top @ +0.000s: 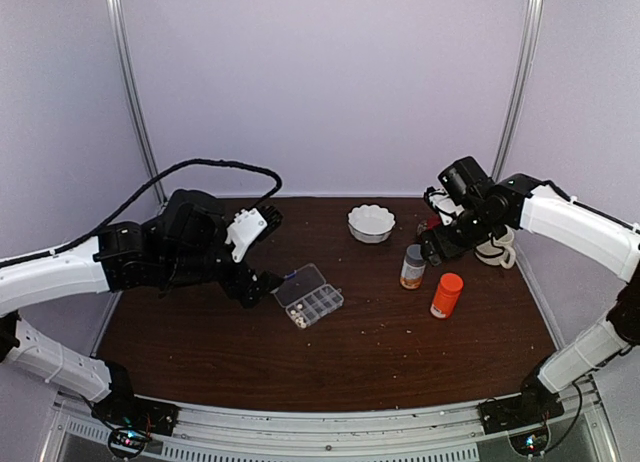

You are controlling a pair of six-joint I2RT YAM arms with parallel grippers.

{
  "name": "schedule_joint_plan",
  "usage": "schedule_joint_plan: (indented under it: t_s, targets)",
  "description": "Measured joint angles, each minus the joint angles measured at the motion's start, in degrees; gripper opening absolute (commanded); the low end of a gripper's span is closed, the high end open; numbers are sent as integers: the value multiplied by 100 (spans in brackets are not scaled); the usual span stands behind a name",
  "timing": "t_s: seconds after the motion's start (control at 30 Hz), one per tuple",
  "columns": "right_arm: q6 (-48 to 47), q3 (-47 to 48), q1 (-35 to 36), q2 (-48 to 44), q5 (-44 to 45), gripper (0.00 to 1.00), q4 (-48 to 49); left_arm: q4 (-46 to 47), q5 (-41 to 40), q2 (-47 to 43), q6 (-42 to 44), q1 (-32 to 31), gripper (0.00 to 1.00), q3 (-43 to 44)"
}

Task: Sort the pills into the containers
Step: Pick up the pill bottle from the center of the board.

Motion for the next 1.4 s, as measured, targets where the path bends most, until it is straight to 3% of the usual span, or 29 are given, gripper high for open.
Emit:
schedule_joint_plan:
  t_s: [0.23, 0.33, 0.5, 0.83, 1.17, 1.3, 1.4]
  targets:
    - [140, 833, -2, 1200, -37, 87, 2, 144, -63, -236, -122, 17, 97, -122]
    - [138, 999, -2, 1582, -33, 75, -4, 229, -66, -278, -142, 17, 97, -175]
    - [125, 1327, -26, 2035, 17, 72, -92, 271, -66, -286, -144, 17, 98, -286]
    - [114, 1513, -127, 2356, 15, 69, -122, 413, -66, -321, -140, 17, 98, -341]
    - [116, 1534, -179, 2463, -109, 54, -140, 437, -66, -328, -138, 17, 97, -363]
    - [111, 1576, -190, 2470, -214, 43, -173, 439, -66, -328, -138, 17, 98, -387]
    - [109, 1622, -190, 2468, -299, 42, -225, 439, -68, -328, -140, 17, 98, -398]
